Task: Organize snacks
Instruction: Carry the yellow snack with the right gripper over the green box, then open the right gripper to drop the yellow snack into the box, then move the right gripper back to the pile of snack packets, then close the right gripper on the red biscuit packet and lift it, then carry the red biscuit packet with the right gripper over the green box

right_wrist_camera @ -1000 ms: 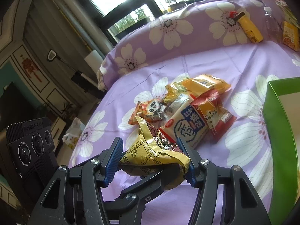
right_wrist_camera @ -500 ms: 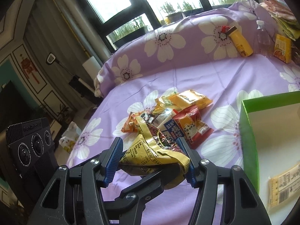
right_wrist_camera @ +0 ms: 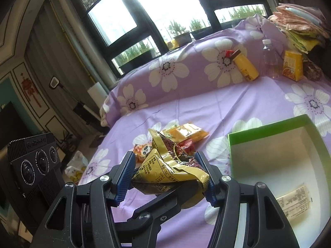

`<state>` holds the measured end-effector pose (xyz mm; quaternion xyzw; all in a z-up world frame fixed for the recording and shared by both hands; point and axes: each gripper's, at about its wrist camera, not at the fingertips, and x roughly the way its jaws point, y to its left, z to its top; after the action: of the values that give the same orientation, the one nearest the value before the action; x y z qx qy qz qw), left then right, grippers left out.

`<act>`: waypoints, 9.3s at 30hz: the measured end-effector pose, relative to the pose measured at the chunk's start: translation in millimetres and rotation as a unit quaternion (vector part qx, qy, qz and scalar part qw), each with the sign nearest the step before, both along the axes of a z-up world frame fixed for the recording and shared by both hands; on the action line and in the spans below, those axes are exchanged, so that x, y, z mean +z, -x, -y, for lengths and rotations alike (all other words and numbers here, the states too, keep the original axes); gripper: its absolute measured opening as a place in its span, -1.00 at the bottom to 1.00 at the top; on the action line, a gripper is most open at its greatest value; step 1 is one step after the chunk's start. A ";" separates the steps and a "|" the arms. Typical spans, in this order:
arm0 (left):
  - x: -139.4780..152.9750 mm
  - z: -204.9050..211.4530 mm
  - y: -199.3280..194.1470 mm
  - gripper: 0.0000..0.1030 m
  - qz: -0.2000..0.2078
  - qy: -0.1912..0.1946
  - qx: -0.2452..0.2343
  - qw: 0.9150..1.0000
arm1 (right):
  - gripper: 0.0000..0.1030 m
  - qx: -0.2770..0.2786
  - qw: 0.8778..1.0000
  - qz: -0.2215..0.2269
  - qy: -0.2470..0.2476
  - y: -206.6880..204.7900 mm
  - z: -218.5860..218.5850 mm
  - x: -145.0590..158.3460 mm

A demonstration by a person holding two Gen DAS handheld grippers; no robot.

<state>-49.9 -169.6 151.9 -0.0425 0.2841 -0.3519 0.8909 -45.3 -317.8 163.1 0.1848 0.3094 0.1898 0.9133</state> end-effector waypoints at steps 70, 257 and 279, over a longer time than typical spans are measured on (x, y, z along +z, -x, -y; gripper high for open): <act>-66.2 153.1 -51.7 0.02 -0.203 -0.040 -0.101 0.973 | 0.20 -0.172 0.956 -0.192 -0.143 -23.2 157.8 -83.3; -26.7 -82.4 11.3 -0.39 -0.107 -0.003 0.087 0.990 | -0.07 0.049 0.996 -0.057 0.046 8.5 -85.2 -16.9; 4.4 -43.4 23.5 -0.38 -0.075 -0.002 0.070 0.995 | -0.07 0.022 0.999 -0.025 0.005 25.4 -39.2 7.7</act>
<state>-73.4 -126.2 156.2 -0.0863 0.3471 -0.2836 0.8897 -70.7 -278.6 170.7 0.1783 0.3366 0.2038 0.9019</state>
